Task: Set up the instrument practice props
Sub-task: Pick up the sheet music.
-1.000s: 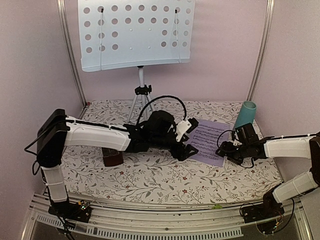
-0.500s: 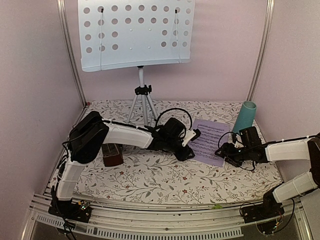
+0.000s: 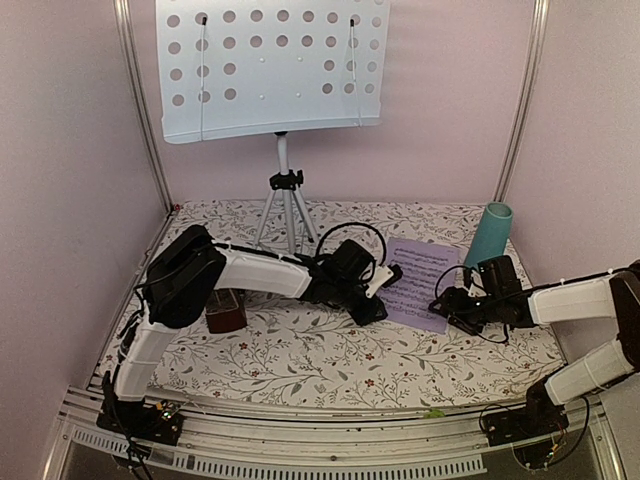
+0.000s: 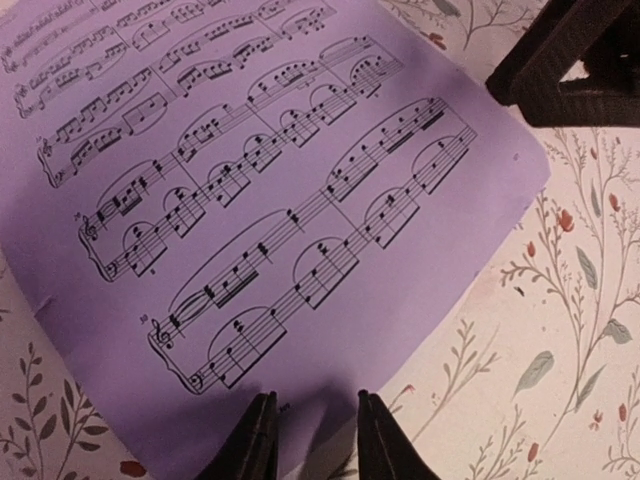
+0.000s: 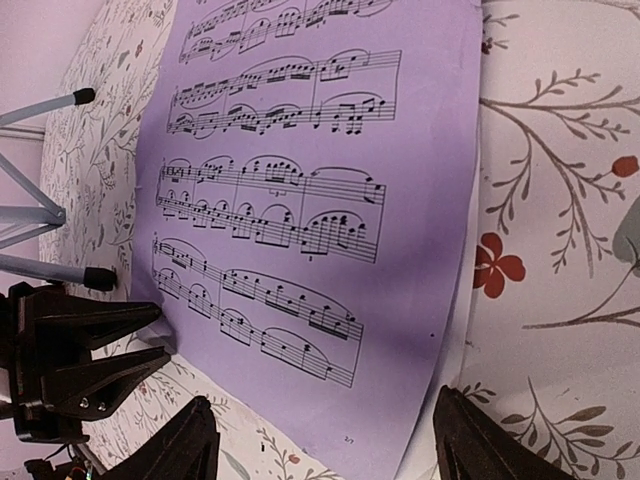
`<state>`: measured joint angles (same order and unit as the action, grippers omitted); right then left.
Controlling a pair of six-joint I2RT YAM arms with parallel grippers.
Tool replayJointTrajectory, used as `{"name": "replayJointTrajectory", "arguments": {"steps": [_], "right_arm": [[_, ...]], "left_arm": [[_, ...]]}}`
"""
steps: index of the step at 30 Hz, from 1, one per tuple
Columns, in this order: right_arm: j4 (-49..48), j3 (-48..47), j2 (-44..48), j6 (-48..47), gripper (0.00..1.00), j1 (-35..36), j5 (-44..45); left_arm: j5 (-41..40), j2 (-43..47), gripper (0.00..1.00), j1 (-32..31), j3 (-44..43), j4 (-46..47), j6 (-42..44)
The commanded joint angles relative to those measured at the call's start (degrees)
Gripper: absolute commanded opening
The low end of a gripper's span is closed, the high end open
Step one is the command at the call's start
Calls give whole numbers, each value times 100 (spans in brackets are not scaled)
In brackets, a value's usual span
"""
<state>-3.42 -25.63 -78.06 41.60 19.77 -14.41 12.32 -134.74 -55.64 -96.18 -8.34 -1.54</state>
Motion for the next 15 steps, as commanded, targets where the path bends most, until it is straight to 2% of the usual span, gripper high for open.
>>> {"name": "replayJointTrajectory", "arguments": {"steps": [1, 8, 15], "right_arm": [[-330, 187, -257, 104, 75, -70, -181], [-741, 171, -434, 300, 75, -70, -536], [-551, -33, -53, 383, 74, -93, -433]], "left_arm": [[140, -119, 29, 18, -8, -65, -47], [343, -205, 27, -5, -31, -51, -58], [335, -210, 26, -7, -37, -95, -35]]}}
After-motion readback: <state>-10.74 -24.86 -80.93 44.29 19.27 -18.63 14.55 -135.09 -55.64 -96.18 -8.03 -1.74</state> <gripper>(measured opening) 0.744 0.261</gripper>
